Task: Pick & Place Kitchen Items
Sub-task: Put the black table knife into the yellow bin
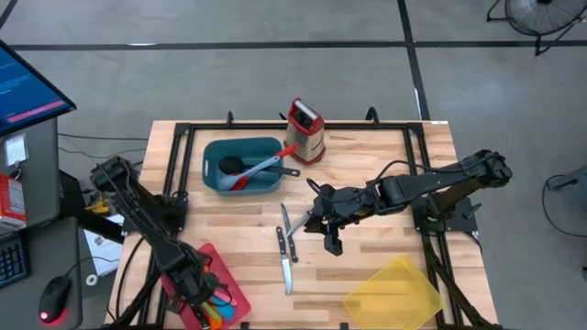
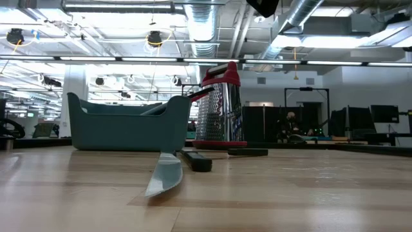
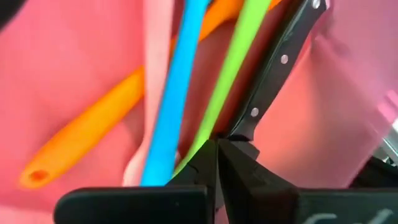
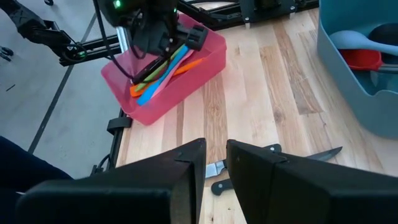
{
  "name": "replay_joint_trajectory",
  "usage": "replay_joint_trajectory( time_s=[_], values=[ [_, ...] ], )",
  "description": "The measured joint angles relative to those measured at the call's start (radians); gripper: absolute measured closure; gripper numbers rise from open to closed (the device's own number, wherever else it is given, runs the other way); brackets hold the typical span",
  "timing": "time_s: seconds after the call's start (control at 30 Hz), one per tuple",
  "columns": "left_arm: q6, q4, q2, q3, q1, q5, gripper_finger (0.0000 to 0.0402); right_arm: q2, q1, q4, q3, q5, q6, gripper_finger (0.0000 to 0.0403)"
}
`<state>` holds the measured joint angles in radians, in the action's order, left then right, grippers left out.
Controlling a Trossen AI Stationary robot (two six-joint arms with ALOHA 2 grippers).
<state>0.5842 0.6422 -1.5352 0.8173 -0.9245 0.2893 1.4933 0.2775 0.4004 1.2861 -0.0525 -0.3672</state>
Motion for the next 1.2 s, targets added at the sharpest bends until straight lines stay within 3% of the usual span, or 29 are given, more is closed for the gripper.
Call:
replay_joint_trajectory(
  time_s=[0.27,0.47,0.7,0.87,1.2],
  values=[
    [-0.061,-0.027,0.157,0.001,0.015,0.011,0.0391,0.0,0.0,0.0,0.0,0.0,0.0,0.0331],
    [-0.203,-0.126,0.205,0.003,0.0,0.017,0.0332,0.0,0.0,0.0,0.0,0.0,-0.009,0.0331],
    [-0.335,-0.211,0.111,0.003,-0.013,-0.028,0.0222,0.0,0.0,0.0,0.0,0.0,-0.012,0.0331],
    [-0.336,-0.212,0.016,0.016,-0.02,-0.063,0.0159,0.0,-0.004,0.006,0.0,0.0,-0.026,0.0331],
    [-0.345,-0.143,-0.087,0.156,-0.069,-0.125,0.0165,0.0,-0.005,0.02,0.0,0.0,-0.027,0.0331]
  ],
)
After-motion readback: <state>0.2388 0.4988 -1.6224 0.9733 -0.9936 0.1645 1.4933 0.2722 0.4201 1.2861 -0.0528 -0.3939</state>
